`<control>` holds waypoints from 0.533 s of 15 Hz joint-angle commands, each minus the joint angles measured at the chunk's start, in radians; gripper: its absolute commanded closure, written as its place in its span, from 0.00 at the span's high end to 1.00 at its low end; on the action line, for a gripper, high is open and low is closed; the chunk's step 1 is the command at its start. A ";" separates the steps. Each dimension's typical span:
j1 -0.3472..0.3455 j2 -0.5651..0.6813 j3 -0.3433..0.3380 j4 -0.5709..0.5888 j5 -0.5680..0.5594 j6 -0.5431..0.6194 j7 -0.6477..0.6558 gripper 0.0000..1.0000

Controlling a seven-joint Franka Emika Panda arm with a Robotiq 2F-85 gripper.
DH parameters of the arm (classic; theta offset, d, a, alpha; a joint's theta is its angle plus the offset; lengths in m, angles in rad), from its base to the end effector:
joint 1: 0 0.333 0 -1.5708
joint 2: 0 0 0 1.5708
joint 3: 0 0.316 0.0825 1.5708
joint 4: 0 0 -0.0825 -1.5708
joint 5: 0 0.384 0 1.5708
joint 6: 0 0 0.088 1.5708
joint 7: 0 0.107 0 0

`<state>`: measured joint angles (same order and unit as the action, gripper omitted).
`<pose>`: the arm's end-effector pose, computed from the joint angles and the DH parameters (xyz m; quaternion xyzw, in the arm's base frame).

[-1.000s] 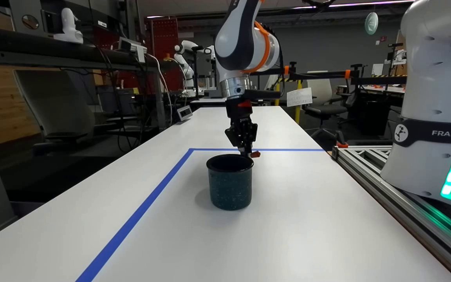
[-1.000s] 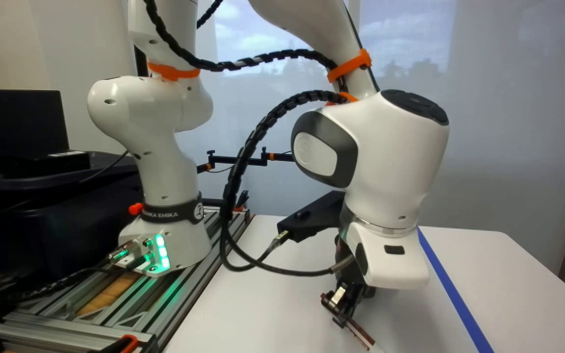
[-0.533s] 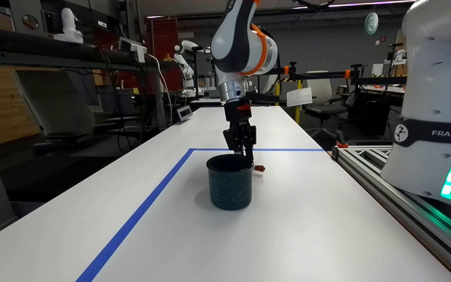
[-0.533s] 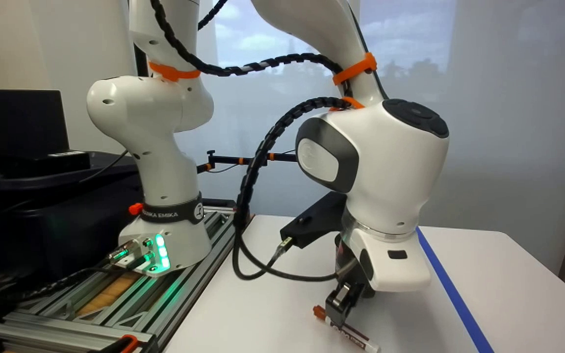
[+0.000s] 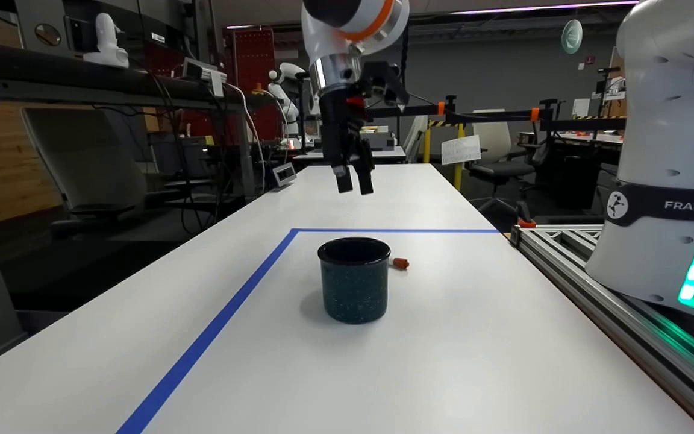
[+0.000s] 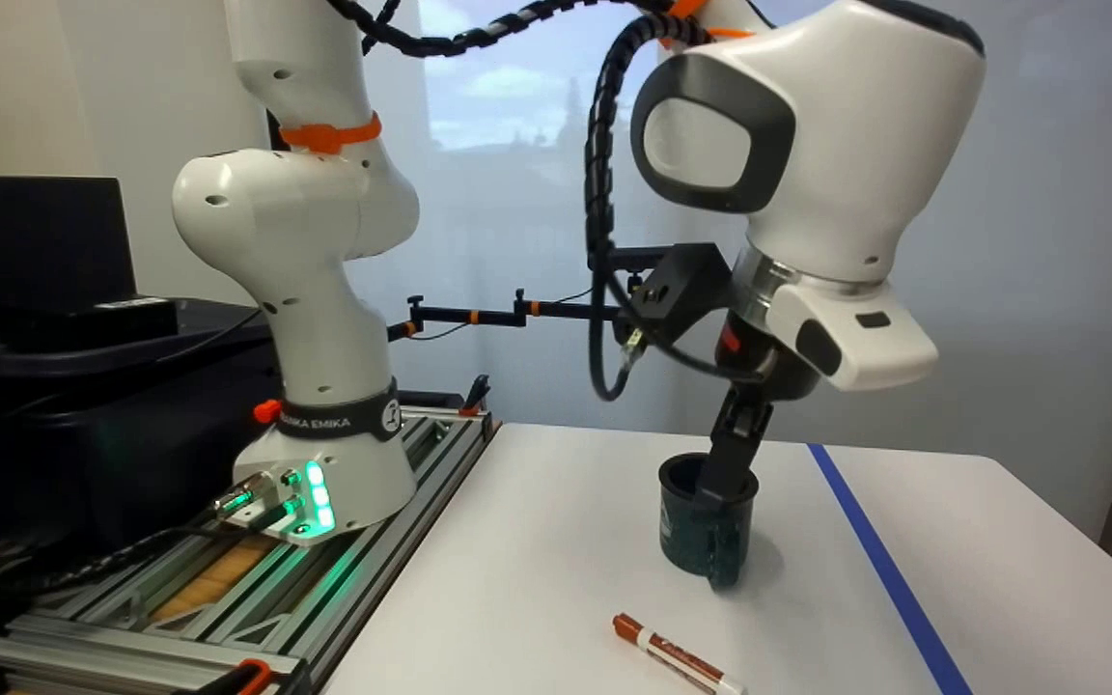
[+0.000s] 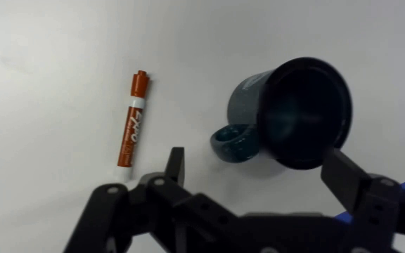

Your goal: Move the sharpie to the table

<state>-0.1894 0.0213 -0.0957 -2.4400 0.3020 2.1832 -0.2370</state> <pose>0.4363 -0.1165 0.2746 -0.9764 0.1263 0.1041 0.1406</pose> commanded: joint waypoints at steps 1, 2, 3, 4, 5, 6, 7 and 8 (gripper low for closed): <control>0.054 -0.077 0.013 0.024 -0.068 -0.110 -0.016 1.00; 0.072 -0.090 0.025 0.022 -0.131 -0.085 0.018 1.00; 0.084 -0.094 0.034 0.019 -0.186 -0.054 0.041 1.00; 0.097 -0.097 0.042 0.015 -0.219 -0.024 0.035 1.00; 0.105 -0.098 0.048 0.012 -0.262 0.006 0.039 1.00; 0.098 -0.075 0.030 0.028 -0.191 -0.034 0.021 1.00; 0.107 -0.075 0.037 0.027 -0.217 -0.017 0.026 1.00; 0.112 -0.075 0.040 0.027 -0.228 -0.010 0.027 1.00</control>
<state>-0.0873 -0.0532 -0.0455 -2.4137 0.0748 2.1755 -0.2111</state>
